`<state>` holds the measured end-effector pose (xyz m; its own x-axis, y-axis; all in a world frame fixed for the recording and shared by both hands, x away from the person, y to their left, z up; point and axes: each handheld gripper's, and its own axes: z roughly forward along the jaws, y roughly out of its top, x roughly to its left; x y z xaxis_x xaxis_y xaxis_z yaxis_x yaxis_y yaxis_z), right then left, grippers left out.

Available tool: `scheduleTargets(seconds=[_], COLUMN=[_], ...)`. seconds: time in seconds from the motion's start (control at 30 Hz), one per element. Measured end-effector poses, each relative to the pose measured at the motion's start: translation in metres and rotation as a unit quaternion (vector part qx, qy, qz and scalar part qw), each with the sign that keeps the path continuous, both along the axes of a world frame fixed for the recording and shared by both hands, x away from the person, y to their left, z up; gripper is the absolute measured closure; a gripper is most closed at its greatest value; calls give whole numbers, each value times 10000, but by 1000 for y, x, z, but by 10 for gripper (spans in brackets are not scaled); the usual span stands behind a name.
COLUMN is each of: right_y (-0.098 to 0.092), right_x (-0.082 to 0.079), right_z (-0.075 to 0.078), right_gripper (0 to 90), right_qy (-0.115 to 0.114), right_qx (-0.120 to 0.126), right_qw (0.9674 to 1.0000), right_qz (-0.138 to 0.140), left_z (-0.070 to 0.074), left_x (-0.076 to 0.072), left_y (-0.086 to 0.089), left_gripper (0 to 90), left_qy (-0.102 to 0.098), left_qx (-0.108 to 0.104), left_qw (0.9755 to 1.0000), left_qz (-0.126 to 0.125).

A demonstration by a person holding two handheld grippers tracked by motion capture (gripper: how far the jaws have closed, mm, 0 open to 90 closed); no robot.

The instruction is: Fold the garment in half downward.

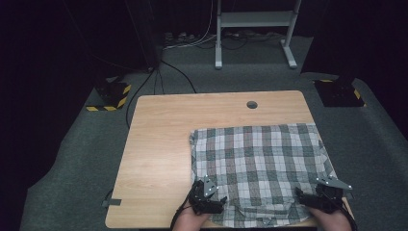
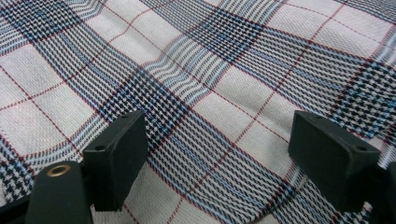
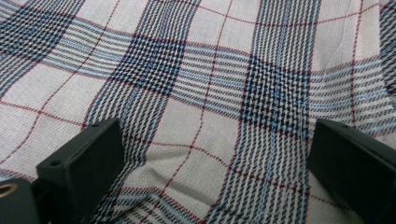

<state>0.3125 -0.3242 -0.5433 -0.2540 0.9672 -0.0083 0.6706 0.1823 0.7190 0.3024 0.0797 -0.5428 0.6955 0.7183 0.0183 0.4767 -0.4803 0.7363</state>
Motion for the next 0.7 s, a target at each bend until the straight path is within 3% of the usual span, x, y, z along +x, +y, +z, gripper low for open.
scheduleTargets(seconds=[0.13, 0.23, 0.3, 0.47, 0.57, 0.6, 0.7], right_y=[2, 2, 4, 11, 13, 16, 18], right_x=[-5, -8, -13, -21, -23, -26, -27], right_z=[2, 6, 12, 20, 23, 25, 27], right_gripper=[24, 17, 13, 24, 23, 23, 17], right_qy=[-171, -304, -517, -917, -1022, -1153, -1182], right_qx=[-127, -32, 50, -31, -17, -58, -2], right_qw=[9997, 9994, 9985, 9949, 9936, 9918, 9912], right_qz=[102, 133, 185, 426, 480, 544, 596], left_z=[0, 1, 3, 8, 11, 13, 16], left_x=[-1, -2, -3, -5, -6, -7, -7], left_y=[2, 3, 5, 17, 24, 32, 40], left_gripper=[126, 114, 79, 53, 47, 44, 36], left_qy=[42, 15, -19, -88, -126, -197, -269], left_qx=[-67, -101, -161, -244, -289, -340, -341], left_qw=[9996, 9993, 9991, 9992, 9991, 9988, 9988], left_qz=[-288, -372, -380, -315, -275, -279, -231])
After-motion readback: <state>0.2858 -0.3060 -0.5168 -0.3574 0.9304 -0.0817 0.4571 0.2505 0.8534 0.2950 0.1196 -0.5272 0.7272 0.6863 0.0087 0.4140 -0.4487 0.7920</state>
